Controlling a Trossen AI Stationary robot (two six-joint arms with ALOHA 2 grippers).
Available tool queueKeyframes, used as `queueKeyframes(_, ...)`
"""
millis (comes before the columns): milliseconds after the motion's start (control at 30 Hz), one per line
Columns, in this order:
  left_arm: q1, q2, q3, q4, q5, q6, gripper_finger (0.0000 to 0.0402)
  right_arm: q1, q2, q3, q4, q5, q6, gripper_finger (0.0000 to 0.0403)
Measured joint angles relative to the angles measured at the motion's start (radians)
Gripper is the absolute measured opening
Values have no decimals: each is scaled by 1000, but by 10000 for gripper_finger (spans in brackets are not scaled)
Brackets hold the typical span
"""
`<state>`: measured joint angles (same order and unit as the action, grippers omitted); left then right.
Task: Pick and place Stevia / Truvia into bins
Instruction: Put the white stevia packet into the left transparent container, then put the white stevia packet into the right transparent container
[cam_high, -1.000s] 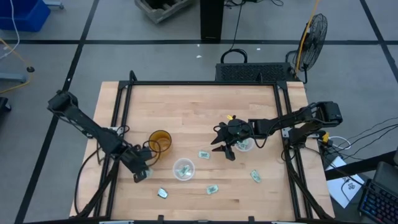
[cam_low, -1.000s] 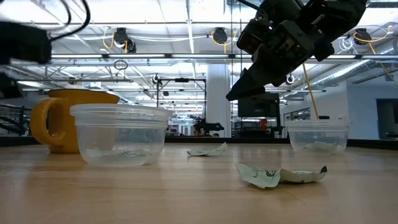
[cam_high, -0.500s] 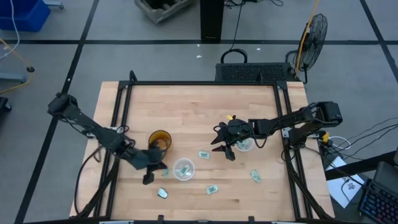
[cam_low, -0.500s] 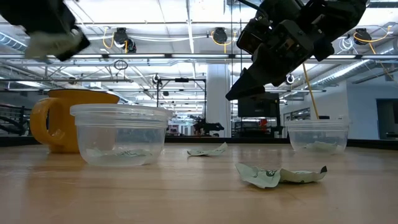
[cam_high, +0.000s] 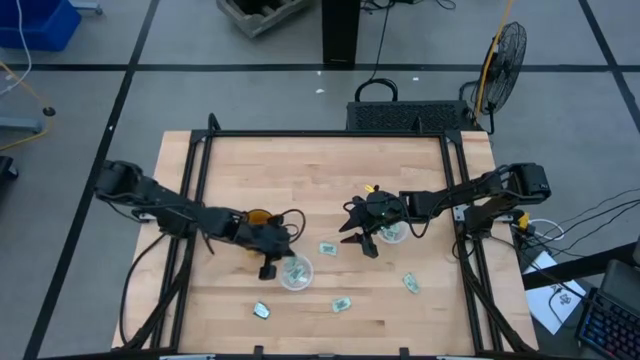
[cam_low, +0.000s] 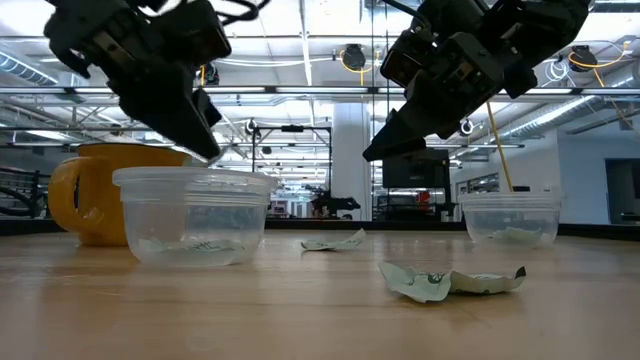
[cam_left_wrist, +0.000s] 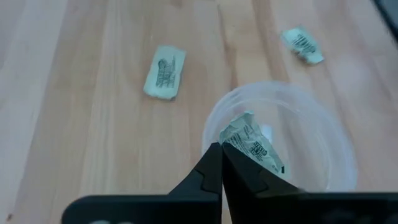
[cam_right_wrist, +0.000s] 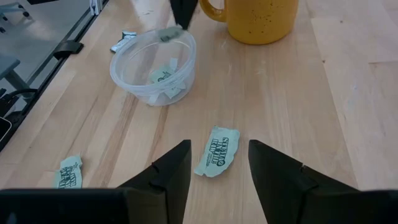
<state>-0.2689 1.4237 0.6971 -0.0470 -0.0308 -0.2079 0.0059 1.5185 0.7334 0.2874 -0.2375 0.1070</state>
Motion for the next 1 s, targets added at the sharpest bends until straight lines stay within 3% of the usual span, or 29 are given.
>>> queueKeyframes(400,-15,0,0,-3,31,-5,6,0,0,0,0,0,0,155)
queueKeyframes(733,-15,0,0,-2,27,4,79,0,0,0,-17,0,-50,155)
queueKeyframes(1000,-11,-3,0,103,22,81,90,3,9,0,-26,64,-50,155)
